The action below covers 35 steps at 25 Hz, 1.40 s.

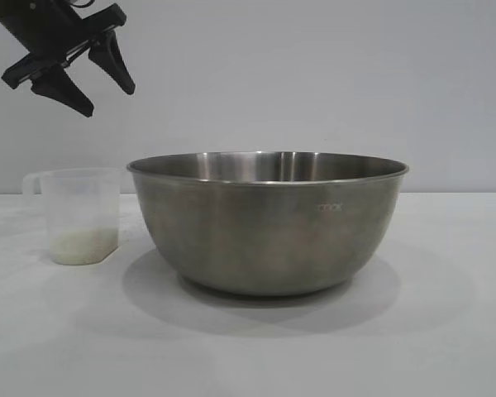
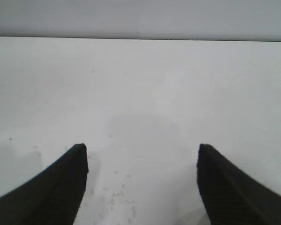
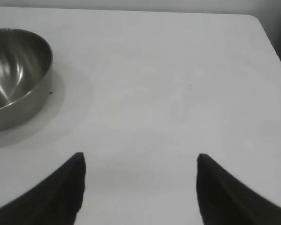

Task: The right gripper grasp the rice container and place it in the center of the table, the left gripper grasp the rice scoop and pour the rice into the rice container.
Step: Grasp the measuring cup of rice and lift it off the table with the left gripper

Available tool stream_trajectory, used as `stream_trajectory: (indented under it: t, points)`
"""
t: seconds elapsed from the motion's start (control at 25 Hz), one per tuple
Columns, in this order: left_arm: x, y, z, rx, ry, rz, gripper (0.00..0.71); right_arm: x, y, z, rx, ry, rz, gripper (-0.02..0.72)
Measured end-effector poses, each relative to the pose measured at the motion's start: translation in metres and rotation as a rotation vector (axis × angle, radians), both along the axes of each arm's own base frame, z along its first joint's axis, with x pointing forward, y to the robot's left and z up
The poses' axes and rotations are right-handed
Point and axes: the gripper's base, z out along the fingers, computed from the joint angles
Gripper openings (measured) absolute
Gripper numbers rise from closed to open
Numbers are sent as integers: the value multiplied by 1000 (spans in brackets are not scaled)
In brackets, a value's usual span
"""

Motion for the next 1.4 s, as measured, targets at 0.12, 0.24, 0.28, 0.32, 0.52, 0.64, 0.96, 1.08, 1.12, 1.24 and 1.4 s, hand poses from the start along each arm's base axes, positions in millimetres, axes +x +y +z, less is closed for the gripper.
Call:
stream_trajectory:
  t: [0.12, 0.24, 0.28, 0.32, 0.52, 0.64, 0.96, 1.08, 1.12, 1.24, 1.4]
  points:
    - [0, 0, 0, 0, 0, 0, 447, 0, 0, 0, 0, 0, 6, 414]
    - [0, 0, 0, 0, 0, 0, 447, 0, 0, 0, 0, 0, 10, 414]
    - [0, 0, 0, 0, 0, 0, 447, 0, 0, 0, 0, 0, 10, 414]
    - [0, 0, 0, 0, 0, 0, 447, 0, 0, 0, 0, 0, 10, 414]
    - [0, 0, 0, 0, 0, 0, 447, 0, 0, 0, 0, 0, 10, 414]
    - [0, 0, 0, 0, 0, 0, 447, 0, 0, 0, 0, 0, 10, 414]
    - [0, -1, 1, -20, 2, 6, 447, 0, 0, 0, 0, 0, 10, 414]
    - [-1, -3, 1, -47, 15, 2, 447, 0, 0, 0, 0, 0, 10, 414]
    - [-1, -3, 1, -56, 15, 6, 447, 0, 0, 0, 0, 0, 10, 414]
    - [0, -4, 3, -87, 17, 18, 447, 0, 0, 0, 0, 0, 10, 414]
    - [-1, -4, 3, -91, 22, 12, 447, 0, 0, 0, 0, 0, 10, 414]
